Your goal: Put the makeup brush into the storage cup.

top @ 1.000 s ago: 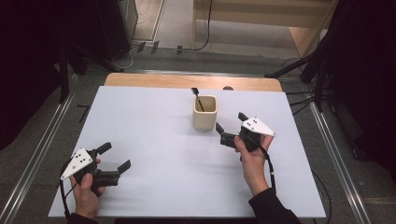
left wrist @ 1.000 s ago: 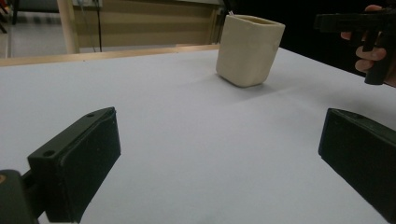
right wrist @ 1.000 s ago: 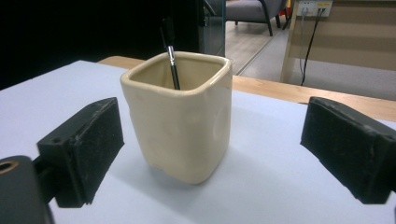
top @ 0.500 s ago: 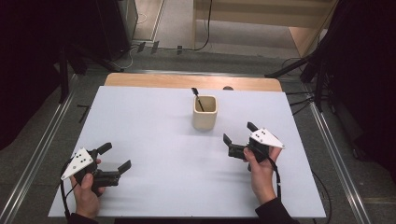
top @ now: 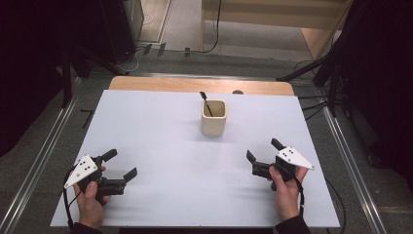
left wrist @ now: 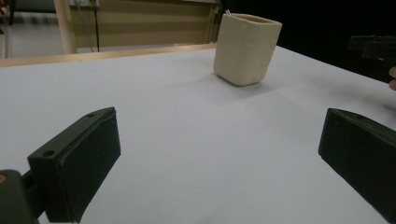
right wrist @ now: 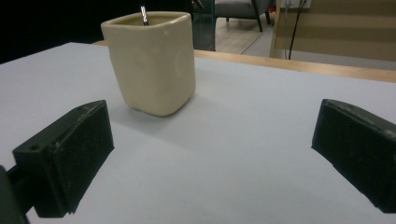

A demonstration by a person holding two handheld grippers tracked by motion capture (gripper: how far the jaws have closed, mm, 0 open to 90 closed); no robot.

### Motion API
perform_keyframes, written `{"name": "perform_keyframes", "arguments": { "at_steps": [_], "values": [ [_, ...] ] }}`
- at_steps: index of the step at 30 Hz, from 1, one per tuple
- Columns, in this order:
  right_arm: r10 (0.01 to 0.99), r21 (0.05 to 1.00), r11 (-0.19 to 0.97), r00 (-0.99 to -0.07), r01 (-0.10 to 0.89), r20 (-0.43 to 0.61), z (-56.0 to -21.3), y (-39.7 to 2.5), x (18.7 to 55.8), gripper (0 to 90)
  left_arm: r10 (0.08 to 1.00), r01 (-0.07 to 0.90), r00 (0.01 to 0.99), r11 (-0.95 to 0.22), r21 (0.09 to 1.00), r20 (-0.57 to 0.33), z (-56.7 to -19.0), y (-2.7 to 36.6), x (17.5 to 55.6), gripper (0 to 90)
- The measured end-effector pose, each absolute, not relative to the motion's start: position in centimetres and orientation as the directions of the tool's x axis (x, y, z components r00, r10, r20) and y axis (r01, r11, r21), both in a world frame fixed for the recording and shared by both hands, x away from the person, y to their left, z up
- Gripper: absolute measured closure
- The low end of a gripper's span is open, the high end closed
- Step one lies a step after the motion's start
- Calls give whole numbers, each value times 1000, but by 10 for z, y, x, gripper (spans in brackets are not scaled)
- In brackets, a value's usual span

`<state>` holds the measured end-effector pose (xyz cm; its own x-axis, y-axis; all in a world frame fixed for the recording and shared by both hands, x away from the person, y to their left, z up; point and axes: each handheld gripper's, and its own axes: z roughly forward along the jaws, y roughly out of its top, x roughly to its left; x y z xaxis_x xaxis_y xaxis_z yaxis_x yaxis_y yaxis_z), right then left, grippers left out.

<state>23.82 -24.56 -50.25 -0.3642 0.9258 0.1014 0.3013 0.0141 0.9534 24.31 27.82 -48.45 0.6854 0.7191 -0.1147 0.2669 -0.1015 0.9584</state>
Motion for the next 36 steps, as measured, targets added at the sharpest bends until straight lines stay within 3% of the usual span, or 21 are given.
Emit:
{"name": "perform_keyframes", "arguments": {
  "at_steps": [36],
  "values": [
    [946, 941, -14, -302, 337, 122, -514, -288, 196, 0, 713, 262, 691, -98, 960, -116, -482, 279, 242, 0]
  ]
}}
